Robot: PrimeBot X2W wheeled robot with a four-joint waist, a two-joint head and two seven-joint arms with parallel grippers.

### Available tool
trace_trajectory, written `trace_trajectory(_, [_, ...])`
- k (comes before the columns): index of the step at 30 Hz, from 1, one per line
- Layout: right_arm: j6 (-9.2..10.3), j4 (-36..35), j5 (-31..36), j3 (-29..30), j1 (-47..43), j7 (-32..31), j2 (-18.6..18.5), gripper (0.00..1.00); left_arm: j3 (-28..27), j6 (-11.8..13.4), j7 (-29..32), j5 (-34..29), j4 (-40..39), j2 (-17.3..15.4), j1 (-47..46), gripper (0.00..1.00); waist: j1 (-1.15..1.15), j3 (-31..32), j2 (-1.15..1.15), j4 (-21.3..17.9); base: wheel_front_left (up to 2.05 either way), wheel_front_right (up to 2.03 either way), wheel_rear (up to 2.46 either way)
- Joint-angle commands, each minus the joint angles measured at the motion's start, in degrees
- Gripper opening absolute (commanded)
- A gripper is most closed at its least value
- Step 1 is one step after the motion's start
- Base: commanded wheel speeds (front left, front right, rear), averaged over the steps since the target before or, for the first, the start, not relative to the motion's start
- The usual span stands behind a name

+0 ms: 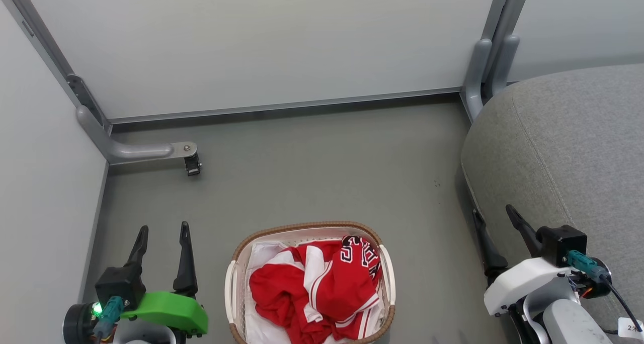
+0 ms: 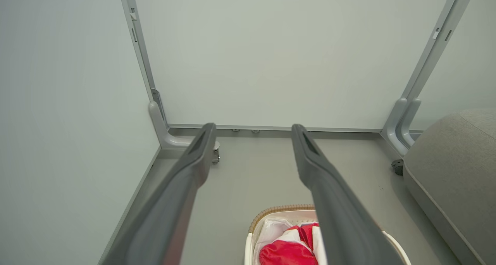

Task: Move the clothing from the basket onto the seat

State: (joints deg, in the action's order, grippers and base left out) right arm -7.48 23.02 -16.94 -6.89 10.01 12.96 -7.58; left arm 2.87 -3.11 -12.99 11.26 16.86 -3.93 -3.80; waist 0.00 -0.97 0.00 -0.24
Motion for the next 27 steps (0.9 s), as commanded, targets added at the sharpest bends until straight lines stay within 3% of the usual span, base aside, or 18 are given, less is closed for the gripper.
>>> trace_trajectory(1, [-0.01, 0.1, 1.3, 0.6, -0.1, 0.6, 0.1, 1.0, -0.4, -0.4, -0.5, -1.0, -0.4, 0.3, 1.0, 1.0, 0.0, 0.0, 0.0, 0.0, 0.0, 0.0, 0.0])
trace_trajectory(18, [-0.01, 0.9, 8.4, 0.5, 0.8, 2.3, 0.4, 1.0, -1.3, -1.4, -2.3, -7.3, -0.1, 1.0, 1.0, 1.0, 0.0, -1.1, 0.0, -0.5, 0.0, 0.0, 0.0])
trace_trajectory(27, [-0.01, -2.7, 7.8, -0.2, 5.6, 2.3, 0.1, 1.0, 3.8, -2.4, -2.2, -4.4, 1.5, 0.9, -4.1, 1.0, 0.0, -10.2, 0.0, -3.0, 0.0, 0.0, 0.0])
